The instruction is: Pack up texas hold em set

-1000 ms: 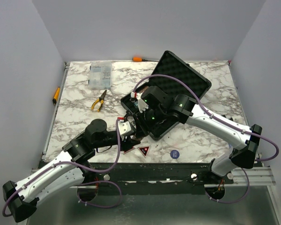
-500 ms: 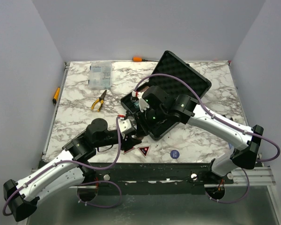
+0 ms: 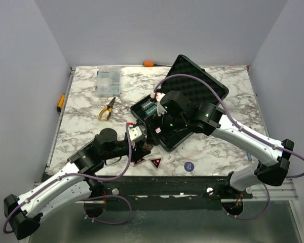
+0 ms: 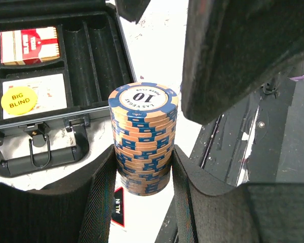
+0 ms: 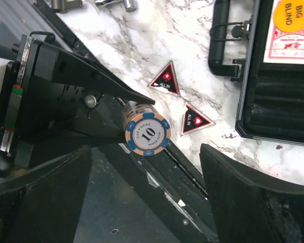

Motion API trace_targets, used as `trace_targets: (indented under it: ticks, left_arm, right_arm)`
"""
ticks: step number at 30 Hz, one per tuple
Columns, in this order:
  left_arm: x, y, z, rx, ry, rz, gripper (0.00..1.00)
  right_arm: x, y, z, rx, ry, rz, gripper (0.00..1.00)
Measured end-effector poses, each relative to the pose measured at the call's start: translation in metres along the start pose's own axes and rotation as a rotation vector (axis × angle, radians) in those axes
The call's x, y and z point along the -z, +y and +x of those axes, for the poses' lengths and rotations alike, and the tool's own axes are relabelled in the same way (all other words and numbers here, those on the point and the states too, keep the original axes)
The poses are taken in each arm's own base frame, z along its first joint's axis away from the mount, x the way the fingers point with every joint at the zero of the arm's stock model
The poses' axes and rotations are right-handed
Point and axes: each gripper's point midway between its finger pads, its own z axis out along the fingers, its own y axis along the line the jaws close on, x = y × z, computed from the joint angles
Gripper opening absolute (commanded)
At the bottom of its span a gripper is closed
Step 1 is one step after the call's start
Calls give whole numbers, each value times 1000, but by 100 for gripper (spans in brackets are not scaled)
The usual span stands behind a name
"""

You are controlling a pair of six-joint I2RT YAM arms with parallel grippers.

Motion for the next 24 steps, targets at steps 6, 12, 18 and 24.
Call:
trace_targets:
  ticks: [6,12,18,24]
  left_arm:
    - [-1,3,5,23,19,-21,0]
    - [1,13,18,115,59,-101,0]
    - [2,18,44,230,125,-159,0]
    - [6,22,51,322,147,-220,0]
  right_arm:
    - [8,-22,-14,-47,-92,139,91]
    - [37,-54,-33,-126,-244,327,92]
    - [58,-76,-36,-178,-330,446,92]
    - [46,-83,-38,-174,-317,494,92]
